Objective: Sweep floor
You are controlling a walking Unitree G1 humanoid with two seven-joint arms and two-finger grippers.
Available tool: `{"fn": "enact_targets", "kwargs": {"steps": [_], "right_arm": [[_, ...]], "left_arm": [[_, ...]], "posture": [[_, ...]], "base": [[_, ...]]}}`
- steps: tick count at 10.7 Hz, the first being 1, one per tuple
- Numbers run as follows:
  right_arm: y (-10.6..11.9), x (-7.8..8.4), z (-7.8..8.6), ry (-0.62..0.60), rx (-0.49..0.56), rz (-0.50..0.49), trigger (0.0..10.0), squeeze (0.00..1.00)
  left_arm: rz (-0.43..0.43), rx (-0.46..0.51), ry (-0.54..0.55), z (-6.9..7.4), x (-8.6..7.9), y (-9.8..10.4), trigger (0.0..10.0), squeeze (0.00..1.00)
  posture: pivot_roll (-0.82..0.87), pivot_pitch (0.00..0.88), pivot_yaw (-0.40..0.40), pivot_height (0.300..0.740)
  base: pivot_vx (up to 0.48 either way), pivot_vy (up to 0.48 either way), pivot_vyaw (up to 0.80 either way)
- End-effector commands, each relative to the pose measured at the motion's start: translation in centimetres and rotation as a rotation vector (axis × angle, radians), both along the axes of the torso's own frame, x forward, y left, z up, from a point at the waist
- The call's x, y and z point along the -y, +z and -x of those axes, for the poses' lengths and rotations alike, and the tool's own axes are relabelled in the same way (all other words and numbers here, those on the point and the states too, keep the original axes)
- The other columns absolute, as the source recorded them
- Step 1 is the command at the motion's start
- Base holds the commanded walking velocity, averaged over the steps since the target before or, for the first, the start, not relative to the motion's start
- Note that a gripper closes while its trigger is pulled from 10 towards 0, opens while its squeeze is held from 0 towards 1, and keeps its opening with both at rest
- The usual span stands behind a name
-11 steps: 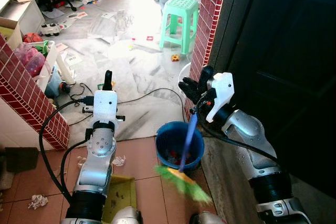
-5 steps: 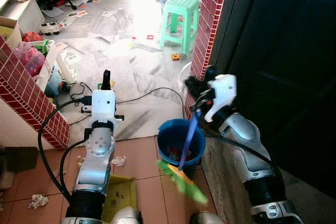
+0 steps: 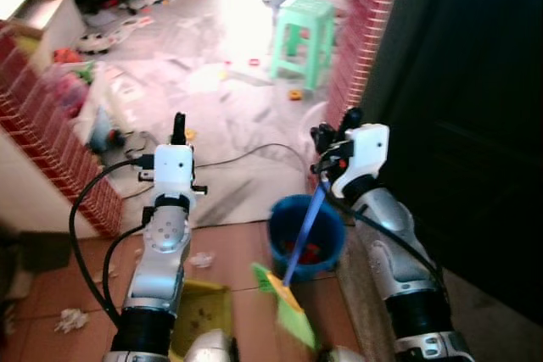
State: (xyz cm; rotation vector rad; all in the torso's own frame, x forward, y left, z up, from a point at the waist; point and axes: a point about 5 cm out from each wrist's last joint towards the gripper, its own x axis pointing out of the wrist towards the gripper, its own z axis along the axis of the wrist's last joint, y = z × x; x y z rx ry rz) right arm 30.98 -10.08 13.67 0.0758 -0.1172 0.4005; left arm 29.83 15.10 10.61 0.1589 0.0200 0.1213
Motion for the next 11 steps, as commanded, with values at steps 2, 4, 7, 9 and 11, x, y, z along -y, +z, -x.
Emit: {"fn": "enact_targets", "kwargs": {"steps": [2, 4, 7, 9, 11], "right_arm": [[0.7, 0.2, 0.1, -0.037, 0.046, 0.004, 10.0, 0.0], [0.4, -0.6, 0.1, -0.017, 0.062, 0.029, 10.0, 0.0], [1.7, -1.5, -0.9, 0.004, 0.116, 0.047, 10.0, 0.0], [1.7, -0.9, -0.8, -0.018, 0.119, 0.055, 10.0, 0.0], [0.9, 0.0, -0.4, -0.041, 0.103, 0.076, 10.0, 0.0]], "left_arm": [[0.058, 0.061, -0.018, -0.4, 0.9, 1.3, 10.0, 0.0], [0.055, 0.064, -0.025, -0.3, 1.2, 1.3, 10.0, 0.0], [0.023, 0.105, -0.008, -0.9, 0.9, 2.9, 10.0, 0.0], [0.025, 0.121, -0.012, 0.2, 0.7, 3.3, 10.0, 0.0], [0.064, 0.135, -0.002, 0.8, 0.8, 3.4, 10.0, 0.0]], "posture": [[-0.06, 0.011, 0.004, 0.74], [-0.03, 0.0, -0.01, 0.74], [0.04, 0.0, -0.027, 0.74], [0.03, 0.0, -0.016, 0.74], [0.02, 0.0, -0.021, 0.74]], "base": [[0.0, 0.48, 0.0], [0.0, 0.48, 0.0], [0.0, 0.48, 0.22], [0.0, 0.0, 0.8], [0.0, 0.0, 0.8]]}}
